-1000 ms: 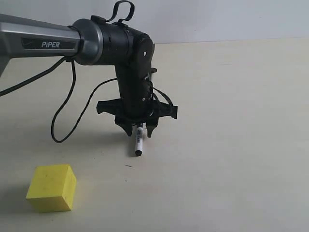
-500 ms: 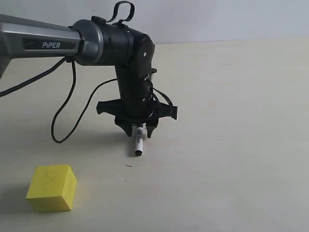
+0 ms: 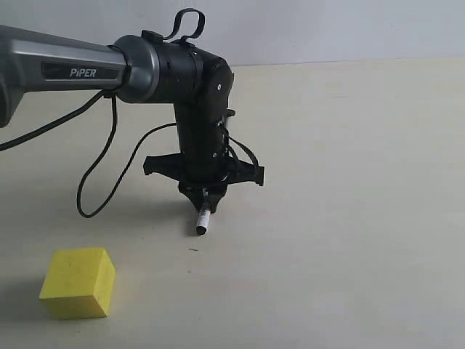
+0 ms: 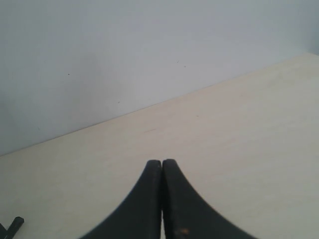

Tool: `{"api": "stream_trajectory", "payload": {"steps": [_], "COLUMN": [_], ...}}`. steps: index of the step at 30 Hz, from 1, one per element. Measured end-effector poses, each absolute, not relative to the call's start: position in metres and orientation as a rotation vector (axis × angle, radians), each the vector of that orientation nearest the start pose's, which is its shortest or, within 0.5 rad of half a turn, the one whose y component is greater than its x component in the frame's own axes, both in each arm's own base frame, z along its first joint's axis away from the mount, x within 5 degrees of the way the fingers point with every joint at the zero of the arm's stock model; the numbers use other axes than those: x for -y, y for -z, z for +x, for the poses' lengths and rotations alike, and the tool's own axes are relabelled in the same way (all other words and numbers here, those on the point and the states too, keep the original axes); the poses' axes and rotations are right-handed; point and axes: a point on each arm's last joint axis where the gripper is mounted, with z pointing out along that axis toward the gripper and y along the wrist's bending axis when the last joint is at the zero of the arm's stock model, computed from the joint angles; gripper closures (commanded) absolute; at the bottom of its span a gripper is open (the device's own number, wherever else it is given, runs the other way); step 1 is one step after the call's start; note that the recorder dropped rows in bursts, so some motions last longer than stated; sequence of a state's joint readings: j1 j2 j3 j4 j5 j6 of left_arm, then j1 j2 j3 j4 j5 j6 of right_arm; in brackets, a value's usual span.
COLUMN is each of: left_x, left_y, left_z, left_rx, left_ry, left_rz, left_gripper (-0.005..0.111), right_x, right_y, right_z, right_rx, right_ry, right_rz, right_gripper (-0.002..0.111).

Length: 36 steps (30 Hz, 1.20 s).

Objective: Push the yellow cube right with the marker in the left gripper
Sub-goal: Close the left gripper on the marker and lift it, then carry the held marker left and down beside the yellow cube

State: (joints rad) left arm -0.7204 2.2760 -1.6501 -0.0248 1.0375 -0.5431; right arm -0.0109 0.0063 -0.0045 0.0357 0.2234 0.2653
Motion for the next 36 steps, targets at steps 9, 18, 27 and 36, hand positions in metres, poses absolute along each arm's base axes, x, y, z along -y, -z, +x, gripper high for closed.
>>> {"api": "stream_trajectory", "payload": {"steps": [9,18,27,36], "left_x": [0.275,0.213,0.098,0.030], "left_y": [-0.188,-0.292,-0.299,-0.276], "left_z": [0.319,0.282,0.227,0.184], "left_rx": [-3.054,-2.720,-2.720,-2.648], "left_ry": [-0.028,-0.224,-0.385,-0.585], "left_rz": [0.493,0.742,0.956,1.445], "left_gripper": [0.107,0.107,0.107,0.107], "right_x": [0.000,0.000,0.000,0.000], "right_y": [-0.194,-0.194,-0.194,-0.194], "right_z": [0.056,0.056,0.056,0.056], "right_rx": [-1.694,-1.694,-1.694,-1.694], "right_ry": [-0.222,-0.222,-0.222,-0.222], "right_rz": [0.259,0.259,0.259,0.259], "right_gripper": [0.108,0.108,0.108,0.108]}}
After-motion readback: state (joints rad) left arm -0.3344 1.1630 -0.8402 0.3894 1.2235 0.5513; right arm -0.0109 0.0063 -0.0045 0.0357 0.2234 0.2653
